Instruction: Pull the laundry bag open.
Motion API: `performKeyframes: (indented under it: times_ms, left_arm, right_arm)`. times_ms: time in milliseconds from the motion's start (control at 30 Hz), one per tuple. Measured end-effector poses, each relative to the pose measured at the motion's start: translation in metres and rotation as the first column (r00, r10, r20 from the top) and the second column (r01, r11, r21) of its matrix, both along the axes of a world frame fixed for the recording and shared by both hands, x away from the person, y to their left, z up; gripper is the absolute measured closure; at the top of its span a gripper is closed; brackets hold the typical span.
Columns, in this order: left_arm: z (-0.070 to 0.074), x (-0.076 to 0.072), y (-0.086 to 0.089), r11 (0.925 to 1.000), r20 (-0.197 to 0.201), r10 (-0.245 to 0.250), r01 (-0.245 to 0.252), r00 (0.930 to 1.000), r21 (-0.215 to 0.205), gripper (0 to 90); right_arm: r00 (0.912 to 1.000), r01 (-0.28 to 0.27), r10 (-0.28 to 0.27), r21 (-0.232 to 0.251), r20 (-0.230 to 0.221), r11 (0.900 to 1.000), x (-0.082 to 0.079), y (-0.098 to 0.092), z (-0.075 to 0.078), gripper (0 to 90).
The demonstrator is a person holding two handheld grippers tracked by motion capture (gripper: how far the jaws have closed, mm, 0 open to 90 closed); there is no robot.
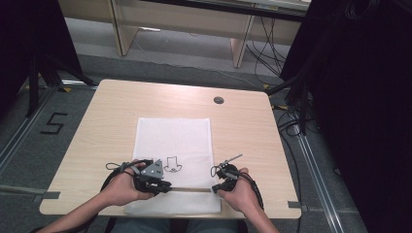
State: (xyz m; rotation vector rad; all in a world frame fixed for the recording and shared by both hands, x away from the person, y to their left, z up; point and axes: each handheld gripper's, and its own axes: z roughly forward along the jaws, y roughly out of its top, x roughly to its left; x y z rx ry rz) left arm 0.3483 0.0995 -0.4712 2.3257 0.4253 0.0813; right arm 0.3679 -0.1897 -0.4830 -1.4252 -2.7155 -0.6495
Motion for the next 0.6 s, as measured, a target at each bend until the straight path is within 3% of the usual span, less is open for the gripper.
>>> performKeyframes:
  times_ms: [100,133,233,300,333,600]
  left_arm:
    - [0.0004,0.0009,0.0019,0.9998,0.017,-0.018,0.017,0.9997,0.010,81.8]
    - [-0.0005,-0.0001,0.0021,1.0000,-0.005,0.001,-0.001,1.0000,-0.003,81.9]
    - [0.0002,0.0009,0.0060,1.0000,-0.001,0.008,-0.008,1.0000,0.004,81.9]
    - [0.0002,0.0010,0.0070,0.9998,-0.004,0.013,-0.013,0.9999,-0.015,81.9]
    - [0.0007,0.0008,0.0079,1.0000,0.001,0.008,-0.008,1.0000,0.000,81.8]
    - [0.0004,-0.0004,0.0087,0.9999,0.007,0.010,-0.010,0.9999,0.010,81.9]
  right_arm:
    - [1.0000,0.002,-0.002,-0.001,-0.002,1.000,-0.0001,0.0001,0.0002,90.0]
    - [1.0000,0.000,0.000,0.000,0.000,1.000,0.0000,0.0000,0.0000,90.0]
    - [1.0000,-0.001,0.001,0.001,-0.004,1.000,0.0004,-0.0003,0.0003,90.0]
    - [1.0000,0.002,-0.002,-0.001,-0.006,1.000,0.0003,-0.0001,0.0004,90.0]
    - [1.0000,0.004,-0.004,-0.002,-0.007,1.000,0.0002,0.0001,0.0005,90.0]
    - [0.9999,0.004,-0.004,-0.002,-0.009,1.000,0.0005,-0.0003,0.0001,90.0]
